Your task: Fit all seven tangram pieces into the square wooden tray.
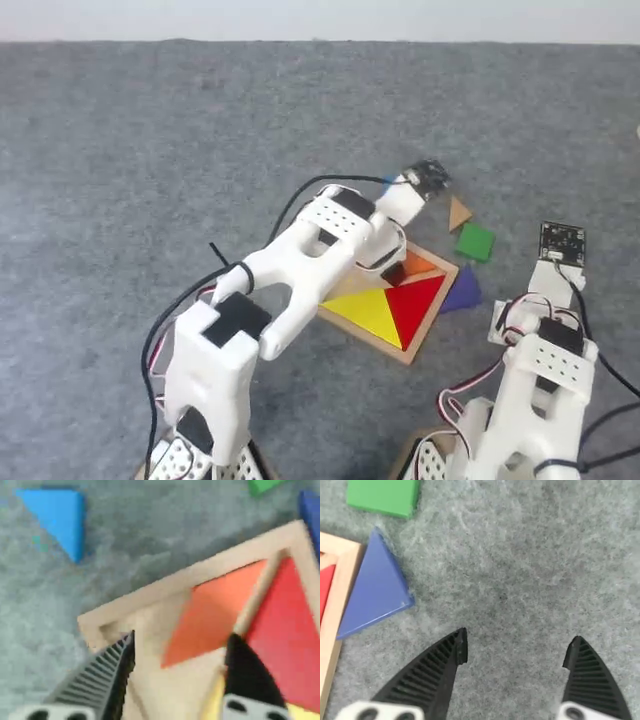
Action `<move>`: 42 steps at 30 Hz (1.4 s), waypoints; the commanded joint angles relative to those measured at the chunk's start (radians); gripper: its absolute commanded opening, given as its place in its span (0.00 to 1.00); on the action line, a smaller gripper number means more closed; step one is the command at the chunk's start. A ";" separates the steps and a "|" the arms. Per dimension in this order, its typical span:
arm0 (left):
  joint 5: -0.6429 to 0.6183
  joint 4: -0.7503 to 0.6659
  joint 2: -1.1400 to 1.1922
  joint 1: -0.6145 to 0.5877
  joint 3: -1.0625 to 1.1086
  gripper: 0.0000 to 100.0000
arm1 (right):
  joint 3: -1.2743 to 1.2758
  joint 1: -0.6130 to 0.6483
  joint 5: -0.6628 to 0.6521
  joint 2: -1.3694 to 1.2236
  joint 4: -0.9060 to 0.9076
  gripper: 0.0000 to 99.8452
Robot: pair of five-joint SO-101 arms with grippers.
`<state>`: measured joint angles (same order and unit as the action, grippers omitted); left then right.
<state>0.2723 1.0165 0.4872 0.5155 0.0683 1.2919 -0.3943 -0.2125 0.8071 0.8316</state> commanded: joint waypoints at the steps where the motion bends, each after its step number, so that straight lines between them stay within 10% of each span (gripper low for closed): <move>1: 0.054 0.089 0.049 0.012 -0.093 0.18 | -0.012 0.004 0.006 0.018 -0.016 0.31; 27: 0.046 0.388 -0.227 -0.115 -0.223 0.02 | -0.011 0.004 0.006 0.016 -0.022 0.31; 34: 0.032 0.250 -0.172 -0.103 -0.124 0.25 | -0.011 0.004 0.006 0.016 -0.022 0.31; 42: -0.043 0.120 0.025 -0.063 -0.150 0.25 | -0.011 0.004 0.006 0.016 -0.022 0.31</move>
<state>0.2647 1.1792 0.4764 0.4388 -0.0407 1.2919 -0.3943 -0.2125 0.8071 0.8286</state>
